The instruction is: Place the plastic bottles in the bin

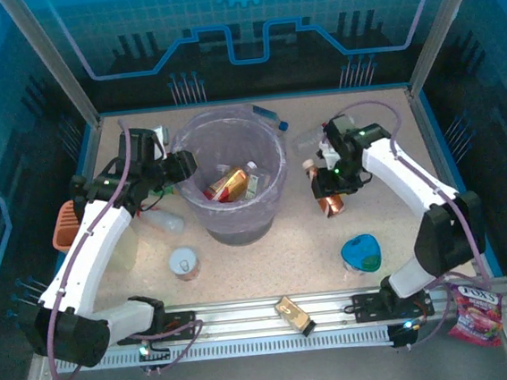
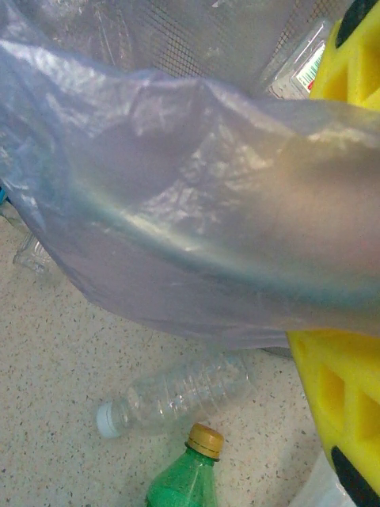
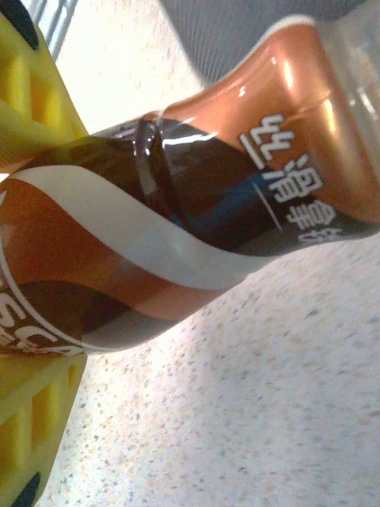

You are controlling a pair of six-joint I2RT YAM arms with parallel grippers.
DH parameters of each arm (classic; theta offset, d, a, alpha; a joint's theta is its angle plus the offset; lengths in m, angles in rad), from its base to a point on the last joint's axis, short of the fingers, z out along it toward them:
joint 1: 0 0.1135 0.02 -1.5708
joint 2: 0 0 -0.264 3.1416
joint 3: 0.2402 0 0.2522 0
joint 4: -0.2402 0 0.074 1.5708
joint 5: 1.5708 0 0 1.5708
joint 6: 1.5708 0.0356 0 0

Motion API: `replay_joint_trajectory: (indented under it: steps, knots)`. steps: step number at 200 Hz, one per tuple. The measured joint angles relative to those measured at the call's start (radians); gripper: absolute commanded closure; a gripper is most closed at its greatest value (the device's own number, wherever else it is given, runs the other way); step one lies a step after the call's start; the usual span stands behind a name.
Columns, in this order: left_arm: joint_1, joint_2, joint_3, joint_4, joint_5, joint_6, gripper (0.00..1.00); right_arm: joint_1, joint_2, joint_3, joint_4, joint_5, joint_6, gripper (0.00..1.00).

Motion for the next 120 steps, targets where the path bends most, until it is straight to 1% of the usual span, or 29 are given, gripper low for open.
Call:
replay_joint_trajectory:
  steps: [26,61,99,120]
  knots:
    - [0.0,0.0,0.0,0.0,0.0,0.0,0.53,-0.021,-0.066,0.085,0.007,-0.095,0.005,0.55]
    - [0.001,0.0,0.0,0.0,0.001,0.0,0.53,-0.022,-0.131,0.248,0.019,-0.155,0.026,0.56]
    - [0.001,0.0,-0.005,0.01,0.003,0.0,0.53,-0.016,-0.14,0.411,0.053,-0.222,0.066,0.56]
    - [0.002,0.0,-0.006,0.012,0.004,0.0,0.53,0.024,-0.124,0.476,0.074,-0.246,0.087,0.56]
